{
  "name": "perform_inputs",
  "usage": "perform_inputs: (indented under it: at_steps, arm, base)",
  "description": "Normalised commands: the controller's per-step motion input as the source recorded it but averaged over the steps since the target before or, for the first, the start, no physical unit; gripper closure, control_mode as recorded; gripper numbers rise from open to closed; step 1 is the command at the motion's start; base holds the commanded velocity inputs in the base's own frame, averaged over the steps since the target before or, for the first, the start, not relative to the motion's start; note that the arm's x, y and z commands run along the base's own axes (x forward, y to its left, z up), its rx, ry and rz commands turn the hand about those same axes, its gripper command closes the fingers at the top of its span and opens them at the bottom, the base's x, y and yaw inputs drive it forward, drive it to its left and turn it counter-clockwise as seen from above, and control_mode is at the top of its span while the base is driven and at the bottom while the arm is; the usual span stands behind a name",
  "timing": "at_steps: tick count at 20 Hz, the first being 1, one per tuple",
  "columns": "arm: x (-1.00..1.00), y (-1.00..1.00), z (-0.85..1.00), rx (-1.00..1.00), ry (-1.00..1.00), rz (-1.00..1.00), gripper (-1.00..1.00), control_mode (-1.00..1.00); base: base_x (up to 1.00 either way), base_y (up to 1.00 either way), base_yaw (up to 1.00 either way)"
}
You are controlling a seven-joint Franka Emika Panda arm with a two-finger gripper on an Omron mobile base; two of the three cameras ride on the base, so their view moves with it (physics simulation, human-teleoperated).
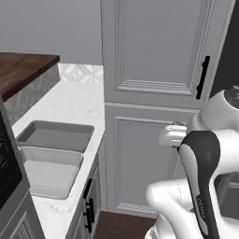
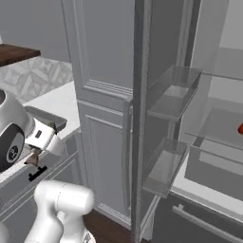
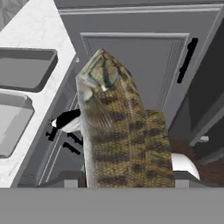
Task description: Place one bell pepper and one fish in each tupperware on the nearby counter, to pack two identical lunches.
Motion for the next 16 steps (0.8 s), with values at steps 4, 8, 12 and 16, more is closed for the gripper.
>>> perform_inputs:
  at_steps: [4, 8, 12, 16]
  arm:
    - [0.00, 0.00, 0.00, 0.00, 0.00, 0.00, 1.00, 1.00]
    - [0.00, 0.00, 0.00, 0.00, 0.00, 0.00, 1.00, 1.00]
    - [0.00, 0.00, 0.00, 0.00, 0.00, 0.00, 1.00, 1.00]
    - [0.00, 0.00, 0.00, 0.00, 0.00, 0.00, 1.00, 1.00]
  base:
    - [0.97, 0.08, 0.12]
    - [0.36, 0.70, 0.11]
    - [0.00, 0.99, 0.08]
    - [0.24, 0.40, 0.03]
